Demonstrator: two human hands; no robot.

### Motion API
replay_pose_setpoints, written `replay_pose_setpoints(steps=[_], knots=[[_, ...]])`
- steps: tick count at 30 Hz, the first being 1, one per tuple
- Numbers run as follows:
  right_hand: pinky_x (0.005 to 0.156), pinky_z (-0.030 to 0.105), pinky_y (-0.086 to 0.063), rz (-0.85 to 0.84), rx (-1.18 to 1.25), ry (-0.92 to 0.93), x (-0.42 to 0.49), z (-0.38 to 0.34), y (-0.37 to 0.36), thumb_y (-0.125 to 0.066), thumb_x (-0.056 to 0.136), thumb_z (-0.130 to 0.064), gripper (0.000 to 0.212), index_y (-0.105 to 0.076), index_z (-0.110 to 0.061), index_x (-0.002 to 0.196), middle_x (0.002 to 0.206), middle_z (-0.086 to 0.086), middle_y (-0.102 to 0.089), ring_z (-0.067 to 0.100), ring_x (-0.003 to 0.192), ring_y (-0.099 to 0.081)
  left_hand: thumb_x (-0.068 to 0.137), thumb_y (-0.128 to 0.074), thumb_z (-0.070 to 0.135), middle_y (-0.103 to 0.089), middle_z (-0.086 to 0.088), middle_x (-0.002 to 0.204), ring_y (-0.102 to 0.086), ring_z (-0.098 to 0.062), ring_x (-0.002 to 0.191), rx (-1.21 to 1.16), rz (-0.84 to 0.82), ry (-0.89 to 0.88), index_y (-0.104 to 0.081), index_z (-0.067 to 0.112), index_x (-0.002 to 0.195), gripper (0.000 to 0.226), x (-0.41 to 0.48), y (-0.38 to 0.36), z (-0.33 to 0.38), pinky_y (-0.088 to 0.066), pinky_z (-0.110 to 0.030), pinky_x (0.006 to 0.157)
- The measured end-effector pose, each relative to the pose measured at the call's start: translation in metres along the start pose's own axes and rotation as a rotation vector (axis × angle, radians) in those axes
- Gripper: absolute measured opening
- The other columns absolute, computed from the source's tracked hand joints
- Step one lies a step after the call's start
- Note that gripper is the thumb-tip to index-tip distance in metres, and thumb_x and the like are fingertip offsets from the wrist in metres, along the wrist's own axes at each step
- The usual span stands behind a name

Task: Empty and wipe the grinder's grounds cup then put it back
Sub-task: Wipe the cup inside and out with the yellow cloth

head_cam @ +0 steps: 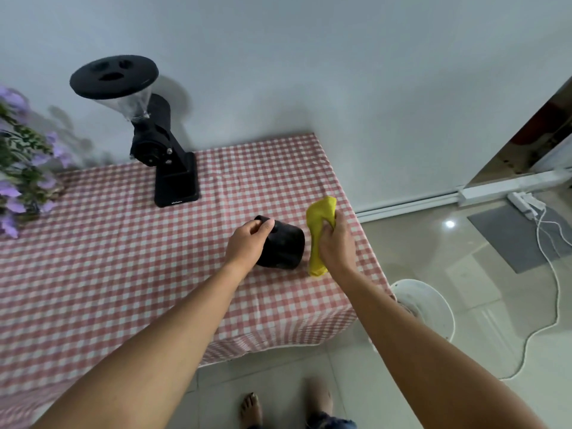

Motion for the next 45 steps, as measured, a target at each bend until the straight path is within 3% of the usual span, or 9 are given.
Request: replay_pose_setpoints(steps=[4,7,11,17,22,26,32,37,45], knots=[[0.052,0.028,-0.036,-0.017,0.083,0.139,-0.022,-0.02,-0.012,-0.045,0.098,-0.027,0.026,-0.052,-0.024,0.073,0.062,-0.01,-0.056,0.004,0.053,-0.051,0.095,-0.054,0.055,-0.073,0.001,0.105,-0.067,-0.019,0.097,-0.032,0.028,0.073,-0.072,0.022,0.109,0.04,0.003,0.001,-0.002,-0.057,-0.034,0.081],[0.077,0.03,-0.05,-0.156,0.062,0.276,-0.048,-0.021,-0.029,-0.044,0.098,-0.027,0.028,-0.066,-0.02,0.114,0.118,-0.008,-0.065,0.005,0.1,-0.062,0.093,-0.058,0.053,-0.074,0.003,0.102,-0.067,-0.015,0.092,-0.032,0.078,0.089,-0.074,0.027,0.103,0.032,0.001,0.003,-0.002,-0.054,-0.029,0.07],[0.121,0.04,-0.009,-0.306,-0.17,0.303,-0.06,-0.002,-0.049,-0.03,0.103,-0.039,0.052,-0.025,-0.033,0.154,0.165,-0.007,-0.01,0.011,0.151,0.0,0.087,-0.068,0.046,-0.073,0.004,0.107,-0.07,-0.019,0.095,-0.175,-0.004,0.186,-0.072,0.026,0.117,0.036,-0.001,0.004,-0.002,-0.063,-0.038,0.076],[0.121,0.047,-0.012,-0.301,-0.098,0.087,-0.046,0.008,-0.05,-0.017,0.104,-0.044,0.054,-0.011,-0.033,0.156,0.166,-0.007,-0.004,0.017,0.152,-0.003,0.085,-0.078,0.025,-0.075,-0.004,0.105,-0.071,-0.021,0.096,-0.286,-0.054,0.204,-0.07,0.013,0.122,0.04,-0.003,0.004,0.002,-0.061,-0.034,0.071],[0.12,0.034,0.009,-0.356,-0.259,0.366,-0.048,0.001,-0.061,-0.004,0.097,-0.052,0.055,-0.003,-0.042,0.151,0.162,-0.016,-0.001,0.006,0.149,0.009,0.092,-0.071,0.015,-0.076,-0.013,0.114,-0.073,-0.022,0.1,-0.337,-0.139,0.138,-0.071,0.008,0.123,0.031,-0.011,0.012,-0.004,-0.062,-0.039,0.085],[0.121,0.04,-0.005,-0.374,-0.109,0.091,-0.027,0.0,-0.055,-0.013,0.102,-0.049,0.059,-0.027,-0.024,0.153,0.163,0.0,-0.023,0.016,0.15,-0.014,0.09,-0.072,0.01,-0.076,-0.009,0.111,-0.075,-0.01,0.092,-0.336,-0.146,0.1,-0.067,0.003,0.128,0.039,-0.016,0.017,-0.009,-0.057,-0.016,0.069],[0.119,0.032,0.006,-0.462,-0.187,0.354,-0.035,-0.021,-0.064,-0.005,0.098,-0.053,0.058,-0.018,-0.038,0.154,0.164,-0.013,-0.013,0.008,0.15,-0.002,0.093,-0.069,0.011,-0.074,-0.008,0.119,-0.073,-0.018,0.104,-0.327,-0.196,0.108,-0.066,0.008,0.13,0.038,-0.016,0.028,-0.015,-0.059,-0.018,0.076],[0.119,0.043,-0.016,-0.447,-0.192,0.183,-0.011,-0.015,-0.066,-0.013,0.101,-0.051,0.052,-0.025,-0.044,0.151,0.159,-0.01,-0.03,0.018,0.146,-0.024,0.089,-0.071,0.003,-0.072,-0.003,0.12,-0.073,-0.005,0.095,-0.334,-0.19,0.106,-0.065,0.004,0.13,0.041,-0.017,0.03,-0.018,-0.055,-0.012,0.075],[0.118,0.041,-0.008,-0.373,-0.253,0.301,-0.02,-0.016,-0.077,-0.004,0.094,-0.07,0.061,-0.011,-0.049,0.151,0.161,-0.013,-0.024,0.014,0.148,-0.017,0.089,-0.072,0.004,-0.066,-0.009,0.135,-0.065,-0.017,0.12,-0.245,-0.191,0.03,-0.065,0.007,0.133,0.044,-0.016,0.028,-0.02,-0.052,-0.027,0.102]])
Point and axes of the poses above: each hand's wrist, its own x-axis towards the middle knuckle, its own y-axis out of the back of the hand, z = x × y, the point moved 2 cm from there along x, towards the middle knuckle
